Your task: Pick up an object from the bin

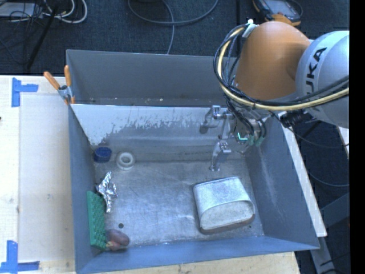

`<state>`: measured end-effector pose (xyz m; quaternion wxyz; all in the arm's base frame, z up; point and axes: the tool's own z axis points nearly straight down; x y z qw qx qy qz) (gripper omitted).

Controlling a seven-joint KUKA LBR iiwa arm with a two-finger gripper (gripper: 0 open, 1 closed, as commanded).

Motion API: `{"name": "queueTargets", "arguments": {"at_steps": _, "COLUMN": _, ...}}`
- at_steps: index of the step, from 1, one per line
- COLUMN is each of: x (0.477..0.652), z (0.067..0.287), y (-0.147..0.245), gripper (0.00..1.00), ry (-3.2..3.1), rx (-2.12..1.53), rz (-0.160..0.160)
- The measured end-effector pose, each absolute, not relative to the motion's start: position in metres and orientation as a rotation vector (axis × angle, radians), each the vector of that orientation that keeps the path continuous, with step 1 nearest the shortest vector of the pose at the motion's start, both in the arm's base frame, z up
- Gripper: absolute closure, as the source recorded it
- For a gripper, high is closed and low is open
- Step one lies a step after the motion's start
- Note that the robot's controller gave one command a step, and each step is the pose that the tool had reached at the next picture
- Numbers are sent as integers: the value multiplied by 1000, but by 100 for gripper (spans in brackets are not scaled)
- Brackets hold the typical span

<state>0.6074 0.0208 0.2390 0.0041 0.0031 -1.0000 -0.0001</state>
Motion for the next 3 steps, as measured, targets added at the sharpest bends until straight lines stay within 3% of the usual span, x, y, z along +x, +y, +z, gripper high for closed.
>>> {"name": "queueTargets", "arguments": {"at_steps": 1, "x": 571, "z": 134, "y": -14, "gripper": 0, "ry": -3128, "rx": -127, "rz": 1}}
{"name": "queueTargets", "arguments": {"at_steps": 2, "x": 507, "z": 144, "y": -28, "gripper": 0, "ry": -3128, "rx": -187, "rz": 0}}
{"name": "queueTargets", "arguments": {"at_steps": 3, "x": 525, "z": 106, "y": -46, "gripper": 0, "ry": -3151, "rx": 285, "rz": -1}}
